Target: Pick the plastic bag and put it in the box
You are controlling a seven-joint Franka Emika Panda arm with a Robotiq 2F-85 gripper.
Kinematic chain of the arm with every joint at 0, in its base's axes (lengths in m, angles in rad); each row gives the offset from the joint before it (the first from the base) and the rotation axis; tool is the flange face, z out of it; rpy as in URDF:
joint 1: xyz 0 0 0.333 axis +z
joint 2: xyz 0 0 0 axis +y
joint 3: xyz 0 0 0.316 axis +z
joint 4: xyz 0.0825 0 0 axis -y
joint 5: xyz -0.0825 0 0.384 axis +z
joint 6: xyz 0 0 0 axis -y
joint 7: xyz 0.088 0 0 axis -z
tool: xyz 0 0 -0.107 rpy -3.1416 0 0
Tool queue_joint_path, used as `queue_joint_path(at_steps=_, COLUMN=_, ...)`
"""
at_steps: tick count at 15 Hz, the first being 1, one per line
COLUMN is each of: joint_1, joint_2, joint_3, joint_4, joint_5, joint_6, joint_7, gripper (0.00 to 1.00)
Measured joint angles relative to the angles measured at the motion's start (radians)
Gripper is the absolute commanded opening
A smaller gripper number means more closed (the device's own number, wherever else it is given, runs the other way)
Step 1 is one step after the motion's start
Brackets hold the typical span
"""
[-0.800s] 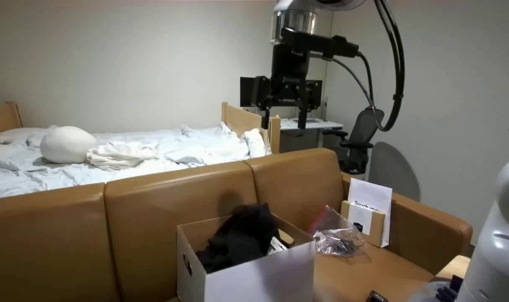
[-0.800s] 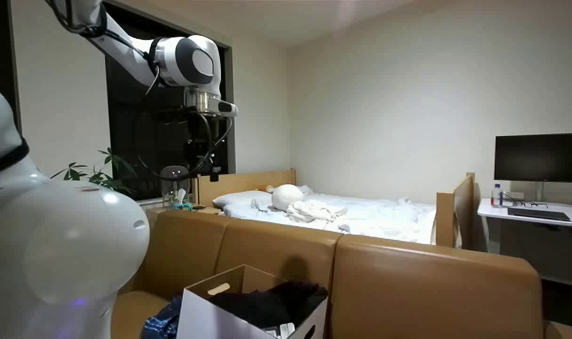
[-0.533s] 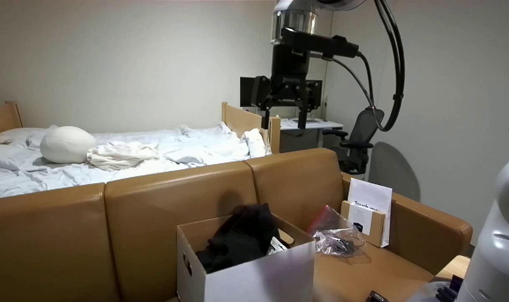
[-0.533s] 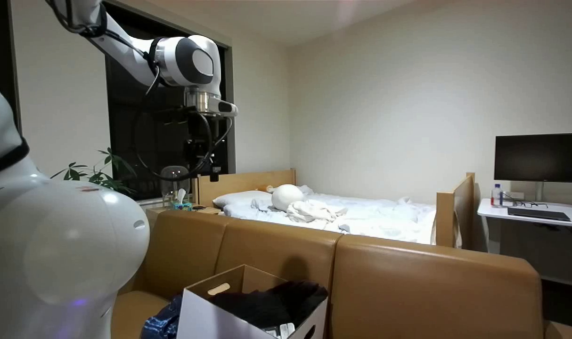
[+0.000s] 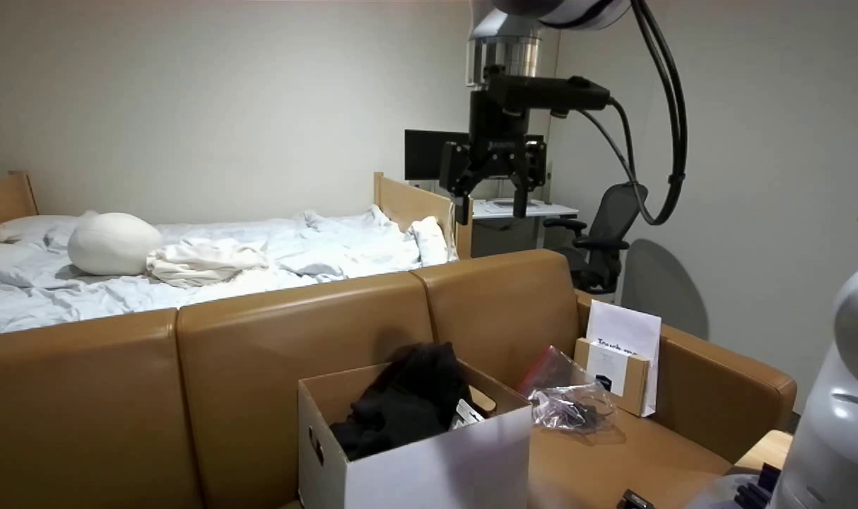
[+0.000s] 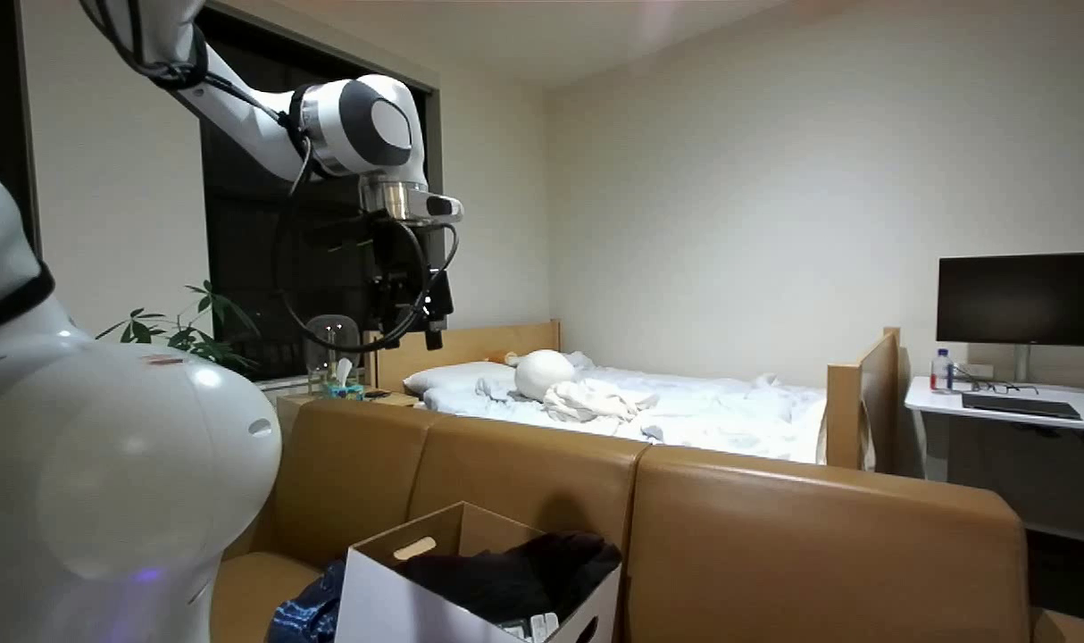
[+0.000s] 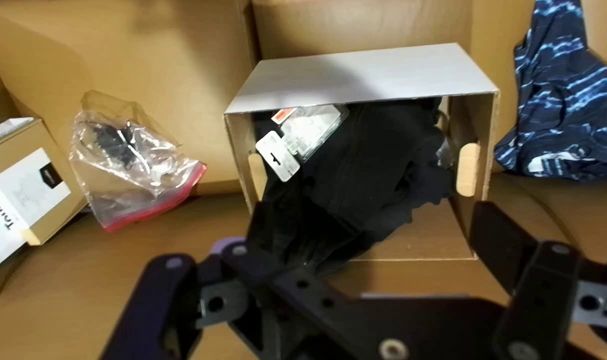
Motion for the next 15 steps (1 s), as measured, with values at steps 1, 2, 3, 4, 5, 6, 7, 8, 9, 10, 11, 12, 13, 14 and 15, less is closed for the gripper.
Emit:
queue_joint_path(at_steps=1, joint_1=-0.007, joint_2=-0.010, joint_3=-0.012, joint_4=-0.013, joint_5=-0.032, joint_6=0.010, joint_7=-0.011, gripper=1.00)
queue_joint_path(at_steps=2, joint_1=-0.016, joint_2=-0.021, joint_3=-0.029, joint_4=-0.022, joint_5=-0.062, joint_6=0.010, joint_7=-0.030, gripper=1.00)
queue_joint_path(at_steps=3, joint_1=-0.027, joint_2=-0.035, joint_3=-0.054, joint_4=-0.026, joint_5=-0.095, joint_6=0.004, joint_7=-0.061, gripper=1.00)
queue_joint_path(at_steps=4, joint_1=-0.042, joint_2=-0.049, joint_3=-0.084, joint_4=-0.026, joint_5=-0.130, joint_6=-0.006, joint_7=-0.099, gripper=1.00)
queue_joint_path(at_steps=5, joint_1=-0.061, joint_2=-0.063, joint_3=-0.120, joint_4=-0.019, joint_5=-0.166, joint_6=-0.028, joint_7=-0.148, gripper=1.00)
queue_joint_path(at_steps=6, joint_1=-0.082, joint_2=-0.074, joint_3=-0.160, joint_4=-0.005, joint_5=-0.199, joint_6=-0.056, joint_7=-0.203, gripper=1.00)
queue_joint_path(at_steps=7, joint_1=-0.104, joint_2=-0.081, joint_3=-0.205, joint_4=0.018, joint_5=-0.228, joint_6=-0.089, joint_7=-0.268, gripper=1.00)
queue_joint_path(at_steps=8, joint_1=-0.123, joint_2=-0.082, joint_3=-0.248, joint_4=0.049, joint_5=-0.253, joint_6=-0.121, joint_7=-0.331, gripper=1.00)
queue_joint_path(at_steps=9, joint_1=-0.141, joint_2=-0.076, joint_3=-0.294, joint_4=0.087, joint_5=-0.270, joint_6=-0.158, joint_7=-0.403, gripper=1.00)
queue_joint_path(at_steps=10, joint_1=-0.153, joint_2=-0.063, joint_3=-0.339, joint_4=0.129, joint_5=-0.279, joint_6=-0.195, joint_7=-0.470, gripper=1.00)
queue_joint_path(at_steps=11, joint_1=-0.163, joint_2=-0.041, joint_3=-0.385, joint_4=0.175, joint_5=-0.282, joint_6=-0.216, joint_7=-0.535, gripper=1.00)
queue_joint_path(at_steps=12, joint_1=-0.169, joint_2=-0.011, joint_3=-0.428, joint_4=0.217, joint_5=-0.282, joint_6=-0.217, joint_7=-0.584, gripper=1.00)
queue_joint_path(at_steps=13, joint_1=-0.171, joint_2=0.022, joint_3=-0.464, joint_4=0.248, joint_5=-0.281, joint_6=-0.193, joint_7=-0.601, gripper=1.00)
queue_joint_path(at_steps=14, joint_1=-0.171, joint_2=0.057, joint_3=-0.492, joint_4=0.268, joint_5=-0.273, joint_6=-0.157, joint_7=-0.602, gripper=1.00)
queue_joint_path(at_steps=15, joint_1=-0.172, joint_2=0.090, joint_3=-0.511, joint_4=0.273, joint_5=-0.258, joint_6=-0.096, joint_7=-0.596, gripper=1.00)
